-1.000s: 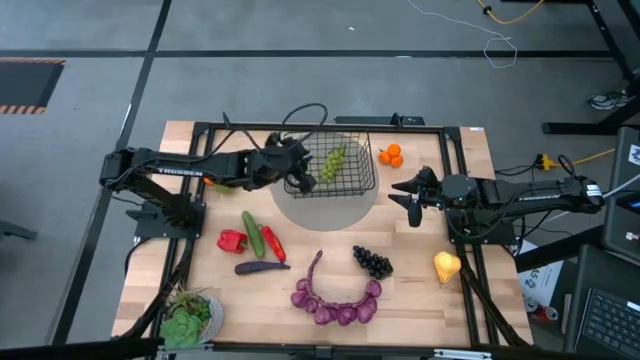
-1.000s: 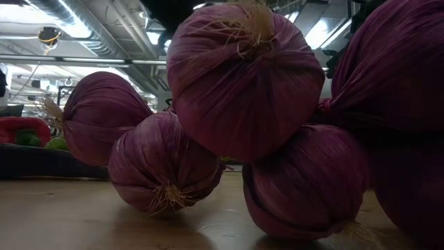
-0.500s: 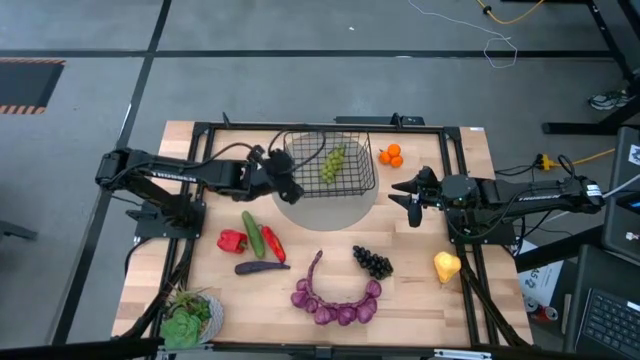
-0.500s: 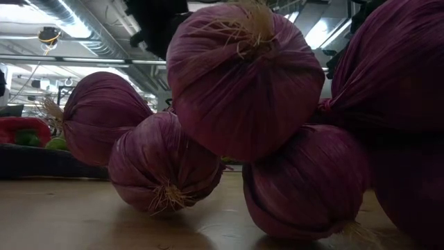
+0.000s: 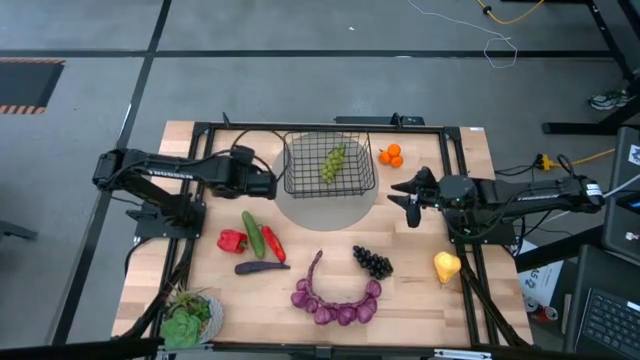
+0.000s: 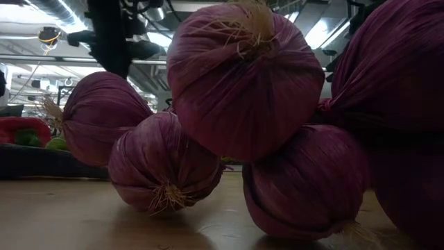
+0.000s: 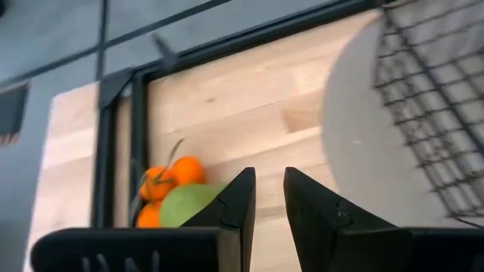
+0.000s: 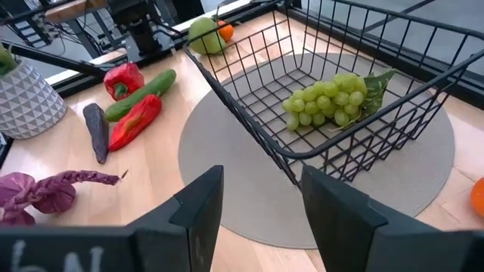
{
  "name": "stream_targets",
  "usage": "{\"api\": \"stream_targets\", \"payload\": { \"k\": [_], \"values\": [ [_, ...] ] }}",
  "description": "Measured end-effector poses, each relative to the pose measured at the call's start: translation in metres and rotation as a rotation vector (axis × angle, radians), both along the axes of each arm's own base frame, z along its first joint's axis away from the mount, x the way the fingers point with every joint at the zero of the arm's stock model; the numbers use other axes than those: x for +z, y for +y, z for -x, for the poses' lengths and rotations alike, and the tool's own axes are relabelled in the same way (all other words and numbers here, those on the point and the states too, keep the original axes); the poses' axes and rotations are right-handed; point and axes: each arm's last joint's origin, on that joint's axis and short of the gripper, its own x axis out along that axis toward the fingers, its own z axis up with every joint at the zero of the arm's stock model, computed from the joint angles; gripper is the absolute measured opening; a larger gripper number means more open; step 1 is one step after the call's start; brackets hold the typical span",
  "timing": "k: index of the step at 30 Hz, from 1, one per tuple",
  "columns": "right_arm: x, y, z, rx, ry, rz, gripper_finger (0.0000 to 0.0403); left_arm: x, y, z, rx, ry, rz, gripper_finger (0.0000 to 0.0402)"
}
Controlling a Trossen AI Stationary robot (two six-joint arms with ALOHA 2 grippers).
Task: Build produce basket
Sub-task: Put the green pear into the black wire basket
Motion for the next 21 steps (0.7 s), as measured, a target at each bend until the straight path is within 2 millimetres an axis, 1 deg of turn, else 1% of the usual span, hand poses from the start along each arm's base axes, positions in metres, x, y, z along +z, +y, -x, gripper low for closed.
{"api": "stream_targets", "payload": {
  "k": [3,6,9,15,18,21],
  "values": [
    [-0.002,0.000,-0.002,0.000,0.016,0.001,0.0181,0.000,0.000,0.003,0.039,-0.007,0.005,0.0066],
    [-0.004,0.000,-0.004,-0.001,0.029,0.000,0.0181,0.000,0.000,0.003,0.041,-0.009,0.006,0.0066],
    [-0.005,0.000,-0.006,-0.001,0.037,-0.001,0.0181,0.000,0.001,0.007,0.047,0.031,0.002,0.0066],
    [-0.007,0.000,-0.009,0.001,0.041,0.000,0.0181,-0.001,0.008,0.010,0.128,0.018,0.032,0.0066],
    [-0.006,0.000,-0.010,0.001,0.029,0.000,0.0181,-0.005,0.012,0.008,0.143,0.037,0.062,0.0066],
    [-0.006,0.000,-0.010,0.002,0.027,0.001,0.0181,-0.010,0.018,0.006,0.195,0.042,0.102,0.0064]
  ]
}}
